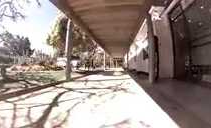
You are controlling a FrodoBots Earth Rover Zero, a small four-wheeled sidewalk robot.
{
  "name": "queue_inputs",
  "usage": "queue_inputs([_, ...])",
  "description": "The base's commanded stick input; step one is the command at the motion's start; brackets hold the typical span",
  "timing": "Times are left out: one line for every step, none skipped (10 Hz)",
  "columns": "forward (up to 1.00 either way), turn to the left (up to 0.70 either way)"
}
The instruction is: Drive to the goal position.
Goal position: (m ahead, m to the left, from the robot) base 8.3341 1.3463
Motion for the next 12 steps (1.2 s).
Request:
queue_inputs([0.7, -0.3])
queue_inputs([0.7, -0.13])
queue_inputs([0.7, 0.0])
queue_inputs([0.7, 0.0])
queue_inputs([0.7, 0.0])
queue_inputs([0.7, 0.0])
queue_inputs([0.7, 0.0])
queue_inputs([0.7, 0.0])
queue_inputs([0.7, 0.0])
queue_inputs([0.7, 0.0])
queue_inputs([0.7, 0.0])
queue_inputs([0.7, 0.0])
